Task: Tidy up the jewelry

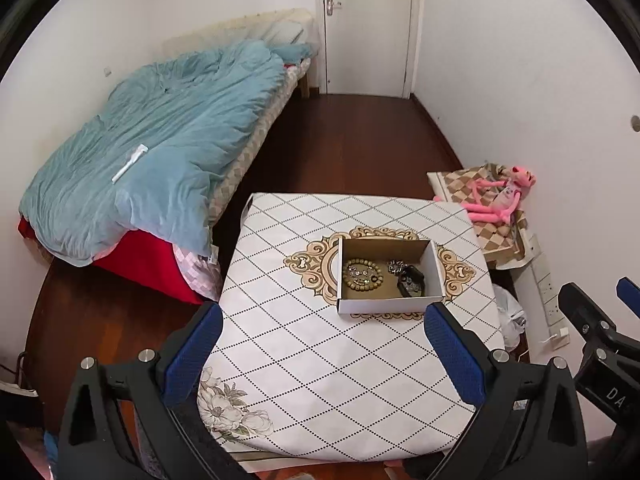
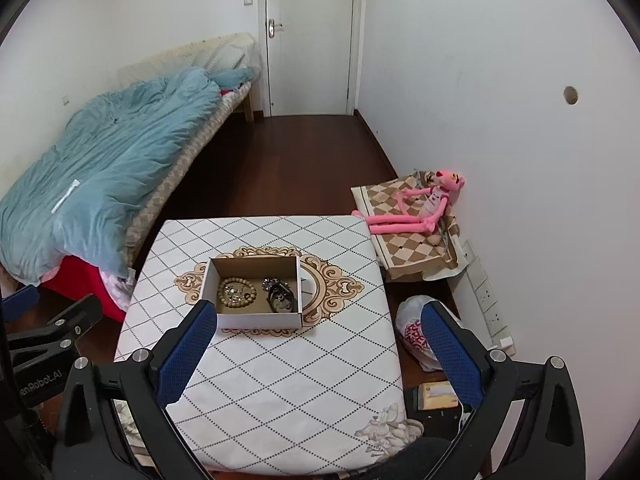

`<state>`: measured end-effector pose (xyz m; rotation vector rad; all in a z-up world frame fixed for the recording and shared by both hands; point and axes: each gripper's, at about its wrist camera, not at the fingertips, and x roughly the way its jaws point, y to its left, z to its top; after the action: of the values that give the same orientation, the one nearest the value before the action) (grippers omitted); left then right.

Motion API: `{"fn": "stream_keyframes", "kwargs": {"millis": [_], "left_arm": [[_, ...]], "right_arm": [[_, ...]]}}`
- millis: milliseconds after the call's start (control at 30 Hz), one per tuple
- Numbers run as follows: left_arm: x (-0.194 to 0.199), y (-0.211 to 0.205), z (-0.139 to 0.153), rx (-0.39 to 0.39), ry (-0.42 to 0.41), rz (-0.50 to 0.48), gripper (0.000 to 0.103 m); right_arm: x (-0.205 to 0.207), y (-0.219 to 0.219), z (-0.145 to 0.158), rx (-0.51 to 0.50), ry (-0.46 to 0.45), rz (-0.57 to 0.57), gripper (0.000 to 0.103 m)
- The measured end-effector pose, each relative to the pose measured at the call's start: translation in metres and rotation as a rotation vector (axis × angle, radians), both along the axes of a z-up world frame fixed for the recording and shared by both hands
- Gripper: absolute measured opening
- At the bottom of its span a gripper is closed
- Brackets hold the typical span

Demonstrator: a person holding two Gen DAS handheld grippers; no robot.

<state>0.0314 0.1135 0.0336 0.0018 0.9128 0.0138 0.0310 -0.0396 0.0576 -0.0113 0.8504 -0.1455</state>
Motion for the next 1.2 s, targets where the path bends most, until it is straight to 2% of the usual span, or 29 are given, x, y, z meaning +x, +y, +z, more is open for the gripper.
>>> {"fn": "stream_keyframes", "kwargs": {"millis": [167,500,1200], "left_arm": [[0.025,-0.005,-0.008,0.001,0.058,-0.017,0.103],[0.046,-0.004,-0.014,-0.004,0.103,-0.022,0.103],[0.052,0.001,-0.019,0.001,0.121,-0.018,0.103]], "right_arm": [[0.03,-0.002,-0.01,0.015,0.056,0.009,0.103],[0.066,0.001,-0.027,0.016,0.151,0.038,0.103],[0.069,0.008,-0.024,0.002,0.171,0.055,0.103]]}}
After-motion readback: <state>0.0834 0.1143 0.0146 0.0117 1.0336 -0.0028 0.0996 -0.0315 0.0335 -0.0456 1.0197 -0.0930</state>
